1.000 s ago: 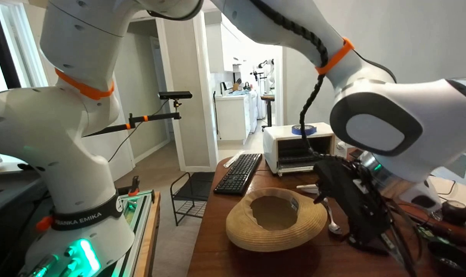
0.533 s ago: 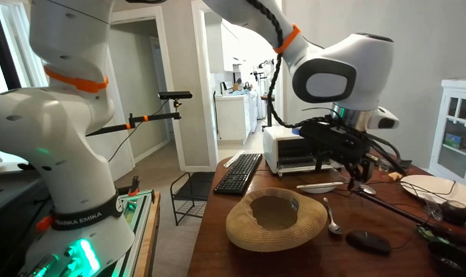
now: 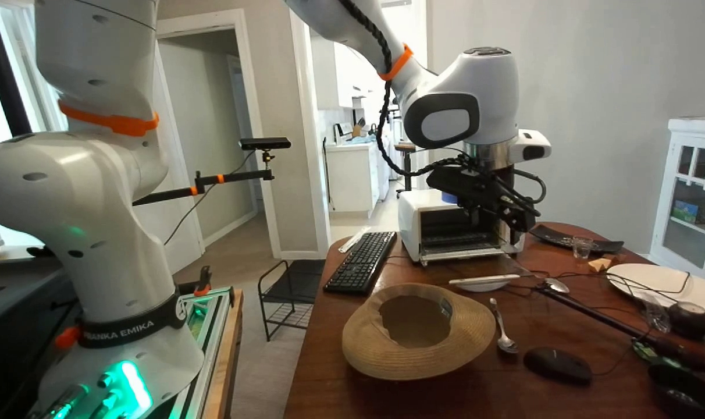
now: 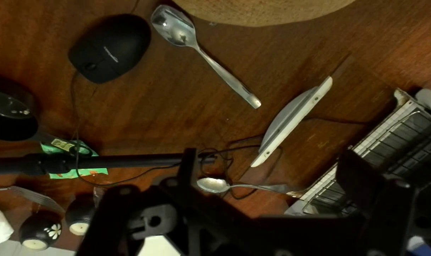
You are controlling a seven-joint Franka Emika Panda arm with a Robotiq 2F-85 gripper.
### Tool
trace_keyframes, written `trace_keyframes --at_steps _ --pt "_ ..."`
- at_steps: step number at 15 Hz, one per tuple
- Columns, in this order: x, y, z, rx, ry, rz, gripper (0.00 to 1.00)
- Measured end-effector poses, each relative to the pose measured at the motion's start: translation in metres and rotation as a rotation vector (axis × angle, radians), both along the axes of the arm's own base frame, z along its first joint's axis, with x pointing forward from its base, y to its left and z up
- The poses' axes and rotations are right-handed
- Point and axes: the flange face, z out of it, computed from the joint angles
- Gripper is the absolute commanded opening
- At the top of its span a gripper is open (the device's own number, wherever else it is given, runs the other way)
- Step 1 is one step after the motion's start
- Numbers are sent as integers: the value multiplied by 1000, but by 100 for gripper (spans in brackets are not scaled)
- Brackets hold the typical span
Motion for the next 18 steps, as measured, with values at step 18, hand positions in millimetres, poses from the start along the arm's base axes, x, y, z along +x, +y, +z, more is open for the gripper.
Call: trace_keyframes --at_steps 18 --pt "109 194 48 2 -161 259 100"
